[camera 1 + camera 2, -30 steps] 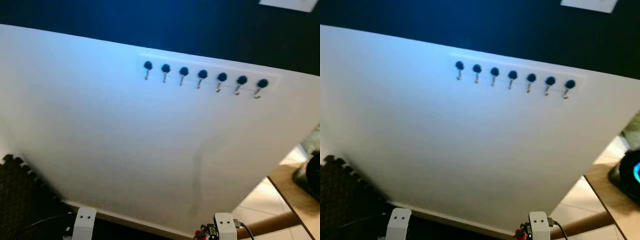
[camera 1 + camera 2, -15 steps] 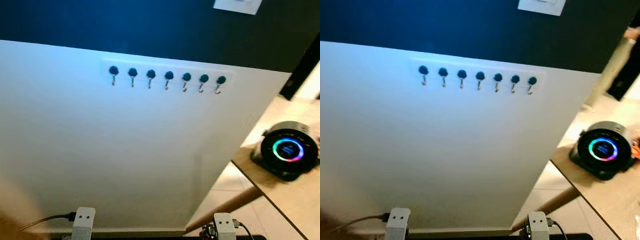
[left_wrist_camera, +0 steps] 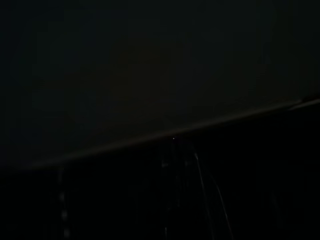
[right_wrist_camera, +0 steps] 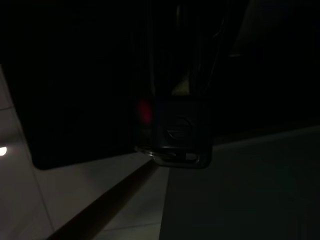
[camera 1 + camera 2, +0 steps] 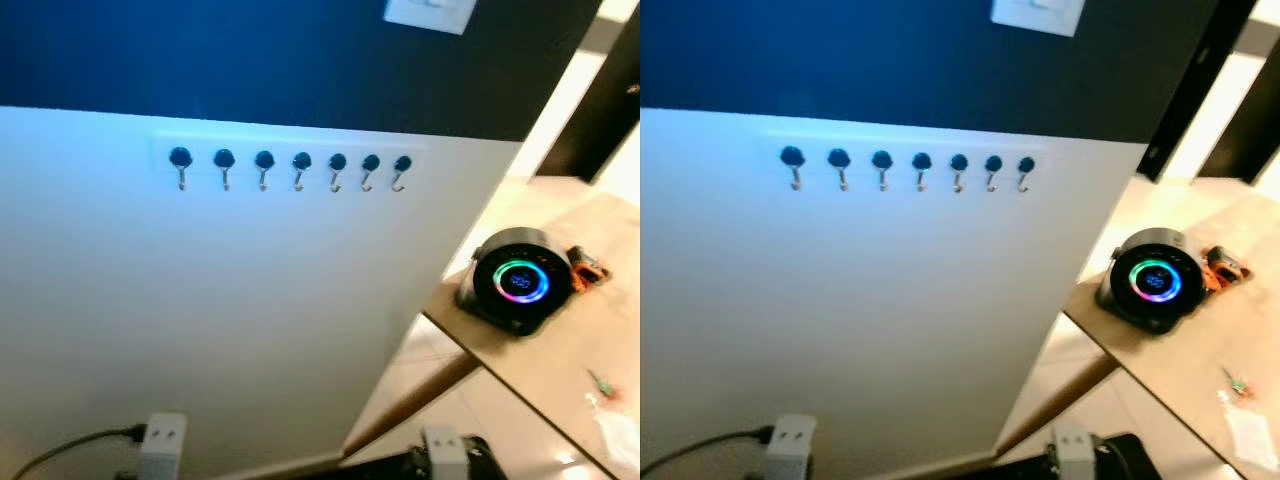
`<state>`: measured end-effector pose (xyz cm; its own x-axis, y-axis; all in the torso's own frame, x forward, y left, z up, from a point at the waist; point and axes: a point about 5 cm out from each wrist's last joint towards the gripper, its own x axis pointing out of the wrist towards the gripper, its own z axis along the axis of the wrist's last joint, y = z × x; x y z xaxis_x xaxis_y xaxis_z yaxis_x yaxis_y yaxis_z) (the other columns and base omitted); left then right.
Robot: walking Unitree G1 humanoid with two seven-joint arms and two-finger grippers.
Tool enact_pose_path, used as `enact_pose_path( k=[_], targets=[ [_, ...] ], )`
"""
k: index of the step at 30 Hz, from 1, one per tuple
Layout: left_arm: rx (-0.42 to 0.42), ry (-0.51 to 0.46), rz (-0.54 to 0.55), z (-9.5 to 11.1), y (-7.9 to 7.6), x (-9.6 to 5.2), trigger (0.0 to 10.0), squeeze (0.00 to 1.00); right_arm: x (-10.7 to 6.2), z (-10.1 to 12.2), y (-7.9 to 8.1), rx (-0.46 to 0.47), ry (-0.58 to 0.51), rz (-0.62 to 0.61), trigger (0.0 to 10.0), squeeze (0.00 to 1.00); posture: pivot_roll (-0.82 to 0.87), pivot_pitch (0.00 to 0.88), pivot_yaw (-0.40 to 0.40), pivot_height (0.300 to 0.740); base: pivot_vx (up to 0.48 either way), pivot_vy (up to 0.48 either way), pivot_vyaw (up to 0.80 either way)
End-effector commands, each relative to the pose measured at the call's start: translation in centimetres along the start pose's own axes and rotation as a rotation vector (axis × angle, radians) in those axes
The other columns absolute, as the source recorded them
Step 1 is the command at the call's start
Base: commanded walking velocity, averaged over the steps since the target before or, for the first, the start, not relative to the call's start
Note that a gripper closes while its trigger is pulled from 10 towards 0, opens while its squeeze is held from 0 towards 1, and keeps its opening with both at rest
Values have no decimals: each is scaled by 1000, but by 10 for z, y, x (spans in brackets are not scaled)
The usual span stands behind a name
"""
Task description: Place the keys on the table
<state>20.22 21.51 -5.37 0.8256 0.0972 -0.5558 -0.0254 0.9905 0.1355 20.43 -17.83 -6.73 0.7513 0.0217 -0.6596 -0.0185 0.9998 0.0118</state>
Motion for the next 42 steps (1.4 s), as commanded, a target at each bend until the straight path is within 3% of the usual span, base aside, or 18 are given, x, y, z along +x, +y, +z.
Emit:
enact_pose_path(
  k=[1,42],
  targets=[
    [-10,-1,-6,-1,-3,0,10000,0,-1,-1,-7,1,3,-20,10000,0,114,31,-89,740,0,0,-800],
    [-24,-32,-2,-2,0,-4,10000,0,0,0,0,-19,3,9,10000,0,119,46,-94,740,0,0,-796]
  ],
)
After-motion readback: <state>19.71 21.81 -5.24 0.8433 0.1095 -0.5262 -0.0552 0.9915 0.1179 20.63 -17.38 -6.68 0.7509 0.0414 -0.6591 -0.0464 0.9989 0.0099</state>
